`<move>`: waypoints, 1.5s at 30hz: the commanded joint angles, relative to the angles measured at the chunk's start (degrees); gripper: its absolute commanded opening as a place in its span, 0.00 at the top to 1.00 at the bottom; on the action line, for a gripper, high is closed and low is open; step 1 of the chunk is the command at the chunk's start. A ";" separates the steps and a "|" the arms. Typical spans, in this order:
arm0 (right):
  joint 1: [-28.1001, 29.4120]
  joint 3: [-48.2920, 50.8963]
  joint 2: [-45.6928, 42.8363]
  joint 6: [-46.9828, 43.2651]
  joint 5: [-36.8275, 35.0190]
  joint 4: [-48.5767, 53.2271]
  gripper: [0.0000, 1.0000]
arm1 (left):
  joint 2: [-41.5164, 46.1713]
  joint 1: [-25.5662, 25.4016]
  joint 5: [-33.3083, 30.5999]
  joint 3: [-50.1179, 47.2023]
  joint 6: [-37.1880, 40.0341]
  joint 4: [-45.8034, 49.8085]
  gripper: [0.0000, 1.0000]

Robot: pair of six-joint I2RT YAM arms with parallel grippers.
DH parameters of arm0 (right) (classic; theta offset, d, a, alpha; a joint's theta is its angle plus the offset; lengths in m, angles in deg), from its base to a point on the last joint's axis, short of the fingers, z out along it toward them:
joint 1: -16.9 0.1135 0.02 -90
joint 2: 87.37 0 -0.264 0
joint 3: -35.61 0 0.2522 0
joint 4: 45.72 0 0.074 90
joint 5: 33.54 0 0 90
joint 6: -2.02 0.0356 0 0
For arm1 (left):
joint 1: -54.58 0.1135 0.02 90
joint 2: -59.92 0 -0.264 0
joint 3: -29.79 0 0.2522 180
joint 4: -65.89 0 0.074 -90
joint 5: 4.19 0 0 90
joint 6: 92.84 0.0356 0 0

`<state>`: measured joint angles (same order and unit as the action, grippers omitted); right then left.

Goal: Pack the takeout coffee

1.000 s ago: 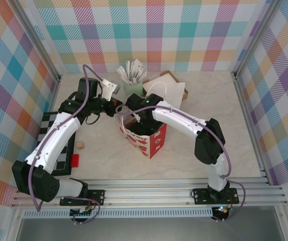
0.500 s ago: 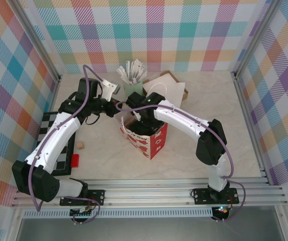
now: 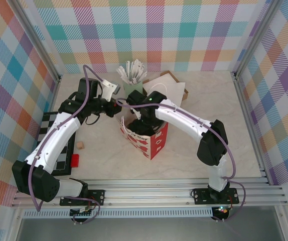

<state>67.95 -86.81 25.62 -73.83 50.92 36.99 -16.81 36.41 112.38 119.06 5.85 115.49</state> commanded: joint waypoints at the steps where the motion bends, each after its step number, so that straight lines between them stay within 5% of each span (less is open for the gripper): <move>1: 0.27 -1.46 -1.99 -0.62 0.36 1.40 0.00 | 1.62 -0.11 1.63 0.52 1.24 0.25 1.00; 45: 0.33 -5.41 -4.42 -0.78 -0.28 1.17 0.00 | 2.07 -0.11 2.14 0.00 1.11 -0.19 1.00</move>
<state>67.95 -90.40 23.37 -73.85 50.90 36.99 -16.48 36.41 113.03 119.06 6.00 115.51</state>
